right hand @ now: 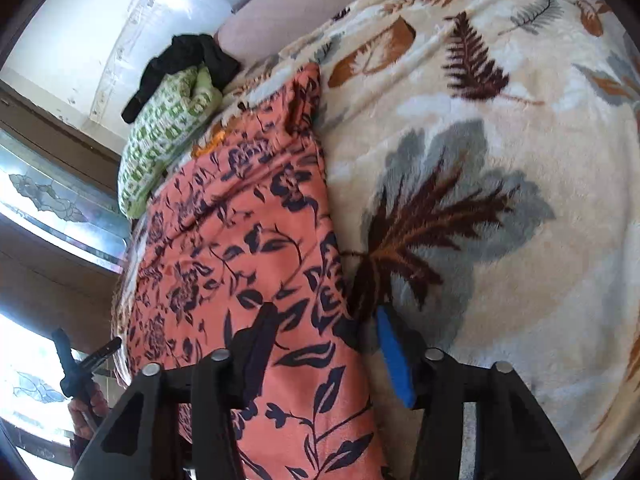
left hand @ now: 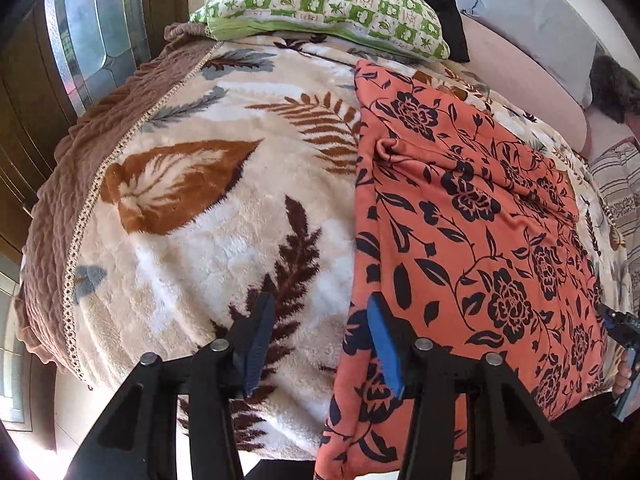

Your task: Fold small clothes

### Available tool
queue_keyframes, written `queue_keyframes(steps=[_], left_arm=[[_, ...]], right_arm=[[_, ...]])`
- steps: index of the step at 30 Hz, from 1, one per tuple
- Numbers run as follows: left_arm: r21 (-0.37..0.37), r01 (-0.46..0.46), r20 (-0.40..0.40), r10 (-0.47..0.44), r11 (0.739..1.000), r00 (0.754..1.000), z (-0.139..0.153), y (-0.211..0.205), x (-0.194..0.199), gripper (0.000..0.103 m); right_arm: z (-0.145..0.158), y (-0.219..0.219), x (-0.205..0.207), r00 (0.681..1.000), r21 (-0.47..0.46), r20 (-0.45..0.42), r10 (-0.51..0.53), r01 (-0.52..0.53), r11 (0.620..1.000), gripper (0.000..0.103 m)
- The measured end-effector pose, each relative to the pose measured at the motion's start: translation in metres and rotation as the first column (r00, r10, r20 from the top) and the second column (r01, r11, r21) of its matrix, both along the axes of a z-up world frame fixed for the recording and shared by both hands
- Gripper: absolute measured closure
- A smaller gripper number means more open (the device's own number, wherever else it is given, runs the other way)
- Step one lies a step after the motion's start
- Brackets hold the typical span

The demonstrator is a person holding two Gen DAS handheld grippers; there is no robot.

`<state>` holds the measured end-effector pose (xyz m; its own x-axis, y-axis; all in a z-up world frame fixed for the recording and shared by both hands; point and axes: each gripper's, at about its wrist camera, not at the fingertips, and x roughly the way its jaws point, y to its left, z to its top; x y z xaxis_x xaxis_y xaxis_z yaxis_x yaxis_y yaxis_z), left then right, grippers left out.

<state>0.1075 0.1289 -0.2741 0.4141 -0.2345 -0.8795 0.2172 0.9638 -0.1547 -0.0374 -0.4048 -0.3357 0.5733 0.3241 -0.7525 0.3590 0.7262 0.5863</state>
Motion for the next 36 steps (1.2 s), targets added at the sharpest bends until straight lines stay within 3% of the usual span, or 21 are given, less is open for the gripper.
queue_keyframes(steps=[1,3,7,11,15,16,19,20,24,27,29,32,36], left_arm=[[-0.010,0.014,-0.018,-0.014,1.000,1.000,-0.001,0.000,-0.003,0.048],[-0.014,0.041,-0.043,-0.041,0.999,0.998,-0.003,-0.003,-0.007,0.048],[-0.005,0.078,-0.110,-0.078,0.997,0.991,-0.010,-0.006,-0.010,0.048],[0.024,0.086,-0.155,-0.082,0.996,0.985,-0.024,-0.013,-0.011,0.048],[0.068,0.144,-0.116,-0.136,0.987,0.984,-0.028,-0.027,-0.021,0.049],[0.076,0.152,-0.111,-0.143,0.986,0.984,-0.029,-0.029,-0.023,0.053],[0.038,0.159,-0.115,-0.154,0.987,0.981,-0.027,-0.025,-0.024,0.086],[0.024,0.160,-0.115,-0.156,0.987,0.981,-0.027,-0.023,-0.023,0.089],[0.010,0.184,-0.109,-0.182,0.983,0.977,-0.028,-0.022,-0.025,0.086],[0.021,0.212,-0.107,-0.209,0.977,0.972,-0.027,-0.024,-0.026,0.084],[0.019,0.219,-0.121,-0.215,0.976,0.969,-0.028,-0.022,-0.020,0.095],[-0.024,0.236,-0.142,-0.237,0.971,0.961,-0.022,-0.020,-0.013,0.095],[-0.131,0.256,-0.133,-0.272,0.958,0.953,0.002,-0.019,0.005,0.096]], right_arm=[[0.003,0.006,-0.002,1.000,-0.023,0.007,0.012,-0.012,1.000,0.064],[0.006,0.019,-0.007,0.997,0.022,0.029,0.074,-0.075,0.997,0.074],[0.008,0.044,-0.019,0.993,-0.065,0.026,0.117,-0.115,0.991,0.074],[0.002,0.032,-0.020,0.996,0.013,0.017,0.084,-0.084,0.996,0.072],[0.001,0.031,-0.018,0.997,0.032,0.009,0.078,-0.078,0.996,0.072],[0.002,0.030,-0.017,0.997,0.029,0.007,0.073,-0.073,0.997,0.072],[0.006,0.028,-0.016,0.999,-0.002,0.010,0.041,-0.041,0.999,0.072],[0.005,0.030,-0.015,0.999,-0.009,0.009,0.041,-0.041,0.999,0.072],[0.012,0.054,-0.008,0.989,-0.179,-0.005,0.145,-0.144,0.973,0.074],[0.015,0.062,-0.009,0.985,-0.206,-0.011,0.172,-0.170,0.964,0.091],[0.017,0.063,-0.011,0.985,-0.192,-0.002,0.174,-0.171,0.967,0.094],[0.029,0.061,-0.009,0.982,-0.146,0.049,0.183,-0.174,0.974,0.095],[0.053,0.043,0.001,0.972,-0.020,0.183,0.148,-0.147,0.989,0.097]])
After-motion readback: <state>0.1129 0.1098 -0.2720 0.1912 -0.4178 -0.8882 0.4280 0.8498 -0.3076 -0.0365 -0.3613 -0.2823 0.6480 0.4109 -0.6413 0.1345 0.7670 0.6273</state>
